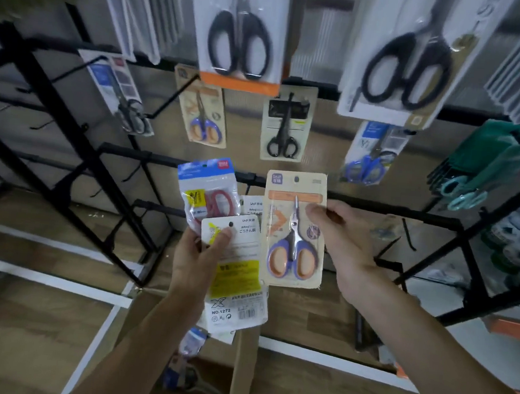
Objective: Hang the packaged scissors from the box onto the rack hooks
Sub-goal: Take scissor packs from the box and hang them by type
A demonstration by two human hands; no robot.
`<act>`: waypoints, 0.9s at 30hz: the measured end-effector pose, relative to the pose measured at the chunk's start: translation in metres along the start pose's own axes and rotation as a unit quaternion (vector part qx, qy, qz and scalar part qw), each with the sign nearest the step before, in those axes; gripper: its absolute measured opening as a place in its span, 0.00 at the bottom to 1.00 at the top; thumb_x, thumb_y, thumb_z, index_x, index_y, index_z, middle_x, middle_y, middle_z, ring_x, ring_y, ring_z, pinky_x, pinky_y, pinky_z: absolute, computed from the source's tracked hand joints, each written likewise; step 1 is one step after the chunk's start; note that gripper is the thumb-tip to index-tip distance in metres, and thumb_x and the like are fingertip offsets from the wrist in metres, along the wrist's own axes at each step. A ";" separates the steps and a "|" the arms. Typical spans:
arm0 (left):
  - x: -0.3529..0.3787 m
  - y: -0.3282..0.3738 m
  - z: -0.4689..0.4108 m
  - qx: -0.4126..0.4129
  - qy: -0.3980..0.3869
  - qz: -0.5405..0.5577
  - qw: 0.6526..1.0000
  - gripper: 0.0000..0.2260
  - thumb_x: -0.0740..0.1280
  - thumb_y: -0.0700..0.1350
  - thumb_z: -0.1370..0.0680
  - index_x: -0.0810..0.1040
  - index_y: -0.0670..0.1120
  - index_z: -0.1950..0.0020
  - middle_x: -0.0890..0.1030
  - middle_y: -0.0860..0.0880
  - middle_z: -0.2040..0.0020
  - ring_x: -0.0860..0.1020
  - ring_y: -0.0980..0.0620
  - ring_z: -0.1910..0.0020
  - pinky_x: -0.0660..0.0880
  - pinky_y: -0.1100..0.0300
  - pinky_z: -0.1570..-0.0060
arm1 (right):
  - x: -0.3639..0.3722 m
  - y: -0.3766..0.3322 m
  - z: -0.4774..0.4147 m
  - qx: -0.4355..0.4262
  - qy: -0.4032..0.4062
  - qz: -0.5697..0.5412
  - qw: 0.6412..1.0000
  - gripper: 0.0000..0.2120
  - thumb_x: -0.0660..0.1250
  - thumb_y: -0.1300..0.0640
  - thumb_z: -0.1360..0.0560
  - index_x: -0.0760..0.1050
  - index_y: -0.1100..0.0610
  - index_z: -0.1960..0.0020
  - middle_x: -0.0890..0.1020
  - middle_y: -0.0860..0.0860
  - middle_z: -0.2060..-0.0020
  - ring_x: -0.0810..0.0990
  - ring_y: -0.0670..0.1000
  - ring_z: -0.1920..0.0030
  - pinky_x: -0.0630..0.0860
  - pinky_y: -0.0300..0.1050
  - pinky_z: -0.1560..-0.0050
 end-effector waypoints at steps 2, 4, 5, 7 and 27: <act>-0.017 0.003 -0.010 -0.004 0.001 0.011 1.000 0.11 0.71 0.43 0.21 0.79 0.43 0.39 0.87 0.45 0.49 0.86 0.45 0.51 0.84 0.52 0.54 | 0.026 0.001 0.005 0.000 -0.002 0.007 1.000 0.02 0.70 0.57 0.23 0.81 0.51 0.54 0.85 0.48 0.58 0.82 0.41 0.61 0.78 0.31 0.63; -0.038 0.004 -0.019 -0.009 -0.004 0.019 1.000 0.12 0.71 0.43 0.21 0.79 0.42 0.39 0.87 0.44 0.48 0.86 0.44 0.50 0.85 0.53 0.55 | 0.052 0.004 0.010 0.002 0.002 0.010 1.000 0.02 0.70 0.58 0.23 0.81 0.53 0.54 0.85 0.48 0.59 0.83 0.46 0.59 0.80 0.38 0.57; -0.050 0.005 -0.023 -0.013 -0.011 0.019 1.000 0.12 0.71 0.43 0.21 0.78 0.41 0.38 0.87 0.43 0.48 0.86 0.43 0.49 0.84 0.51 0.53 | 0.067 0.006 0.012 0.007 0.004 0.009 1.000 0.03 0.70 0.59 0.23 0.82 0.53 0.54 0.86 0.49 0.59 0.83 0.47 0.58 0.81 0.41 0.55; -0.076 0.008 -0.031 -0.022 -0.026 0.019 0.999 0.12 0.71 0.42 0.21 0.78 0.41 0.38 0.86 0.41 0.47 0.85 0.40 0.48 0.83 0.45 0.49 | 0.096 0.009 0.015 0.025 0.008 -0.003 1.000 0.03 0.70 0.58 0.23 0.82 0.52 0.55 0.86 0.48 0.61 0.83 0.47 0.59 0.81 0.45 0.55; -0.187 0.027 -0.108 -0.045 -0.022 0.031 0.998 0.14 0.71 0.43 0.21 0.78 0.41 0.36 0.86 0.40 0.45 0.85 0.39 0.47 0.83 0.43 0.47 | 0.213 -0.052 0.025 -0.142 0.023 0.004 0.990 0.03 0.69 0.61 0.22 0.80 0.60 0.49 0.87 0.48 0.57 0.85 0.47 0.56 0.80 0.38 0.58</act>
Point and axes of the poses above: each hand's wrist, its own z-axis away from the middle knuckle, its own x-axis out of the palm, y = z × x, the point moved 3 cm from there along -z, towards the middle knuckle
